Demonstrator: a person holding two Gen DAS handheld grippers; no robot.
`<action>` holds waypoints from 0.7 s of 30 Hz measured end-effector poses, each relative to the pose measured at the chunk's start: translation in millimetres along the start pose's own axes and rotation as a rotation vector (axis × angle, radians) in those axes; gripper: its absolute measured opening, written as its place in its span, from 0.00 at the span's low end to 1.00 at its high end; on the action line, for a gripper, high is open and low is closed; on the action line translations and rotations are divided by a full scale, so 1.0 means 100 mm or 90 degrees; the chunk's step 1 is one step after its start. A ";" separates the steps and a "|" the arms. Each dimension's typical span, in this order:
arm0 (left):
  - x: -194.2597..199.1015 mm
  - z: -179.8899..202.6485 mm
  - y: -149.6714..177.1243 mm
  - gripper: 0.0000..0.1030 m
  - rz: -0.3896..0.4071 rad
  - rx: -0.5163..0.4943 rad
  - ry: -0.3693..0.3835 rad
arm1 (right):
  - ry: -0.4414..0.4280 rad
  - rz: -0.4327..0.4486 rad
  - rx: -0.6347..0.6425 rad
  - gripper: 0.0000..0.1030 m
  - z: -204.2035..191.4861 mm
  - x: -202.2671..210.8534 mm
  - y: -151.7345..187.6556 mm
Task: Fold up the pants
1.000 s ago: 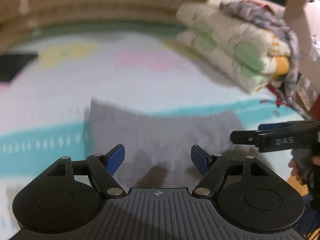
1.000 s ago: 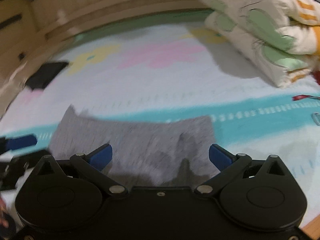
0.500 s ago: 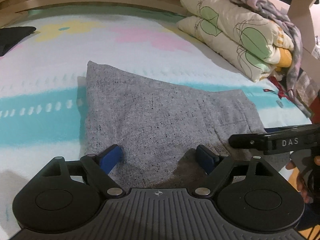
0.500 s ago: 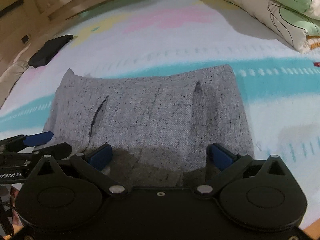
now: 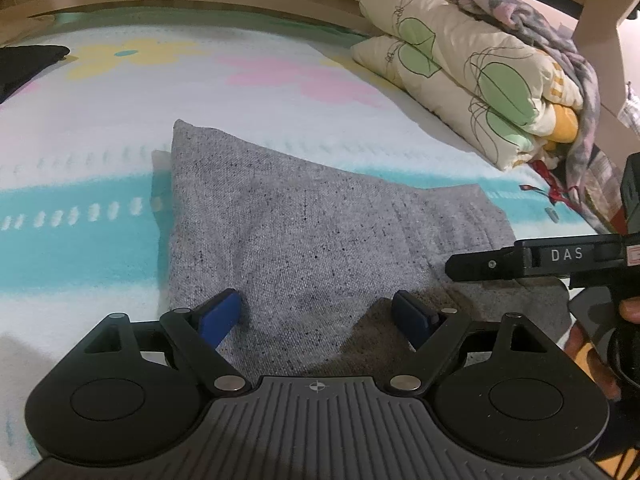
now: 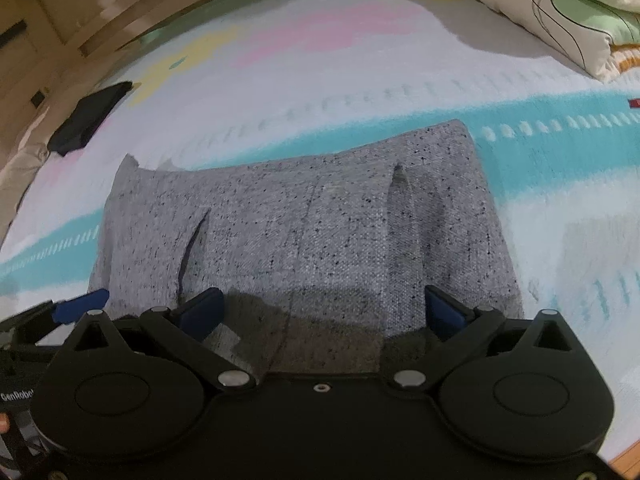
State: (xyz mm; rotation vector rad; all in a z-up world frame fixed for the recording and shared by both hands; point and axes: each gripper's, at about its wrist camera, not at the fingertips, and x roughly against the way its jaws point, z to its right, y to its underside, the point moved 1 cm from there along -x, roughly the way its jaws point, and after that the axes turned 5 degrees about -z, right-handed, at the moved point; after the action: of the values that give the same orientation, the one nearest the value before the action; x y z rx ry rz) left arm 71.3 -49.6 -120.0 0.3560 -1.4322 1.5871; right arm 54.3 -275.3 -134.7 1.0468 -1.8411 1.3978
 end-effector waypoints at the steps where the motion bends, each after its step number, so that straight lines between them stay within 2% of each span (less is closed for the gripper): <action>1: 0.00 0.00 0.00 0.80 0.000 -0.001 -0.001 | -0.003 0.000 -0.003 1.00 0.01 -0.01 -0.01; 7: 0.01 0.01 -0.01 0.80 -0.004 -0.001 -0.003 | -0.020 0.023 0.055 1.00 0.02 0.03 0.05; 9: 0.02 0.01 -0.03 0.80 -0.008 0.003 -0.001 | -0.028 0.019 0.044 1.00 0.04 0.03 0.03; 11: 0.02 -0.01 -0.03 0.80 -0.010 0.008 0.003 | -0.035 0.010 0.033 0.96 0.04 0.04 0.00; 12: 0.02 -0.02 -0.04 0.80 -0.009 0.011 0.004 | -0.037 0.011 0.028 0.83 0.03 0.05 -0.02; 13: 0.02 -0.03 -0.03 0.80 -0.007 0.015 0.005 | -0.042 0.016 0.027 0.66 0.02 0.07 -0.04; 17: 0.08 -0.06 -0.03 0.79 0.006 0.036 0.009 | -0.061 0.002 0.028 0.47 -0.04 0.10 -0.10; 18: 0.12 -0.06 -0.04 0.79 0.013 0.044 0.008 | -0.064 0.004 0.030 0.38 -0.07 0.13 -0.12; 21: 0.33 -0.05 -0.10 0.79 0.063 0.056 0.004 | -0.063 0.039 0.077 0.28 -0.24 0.31 -0.17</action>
State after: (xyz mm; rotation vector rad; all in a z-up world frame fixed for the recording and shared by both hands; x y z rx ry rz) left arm 64.1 -31.9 -90.8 0.3346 -1.3962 1.7341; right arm 52.6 -261.9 -94.6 1.1457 -1.8933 1.5342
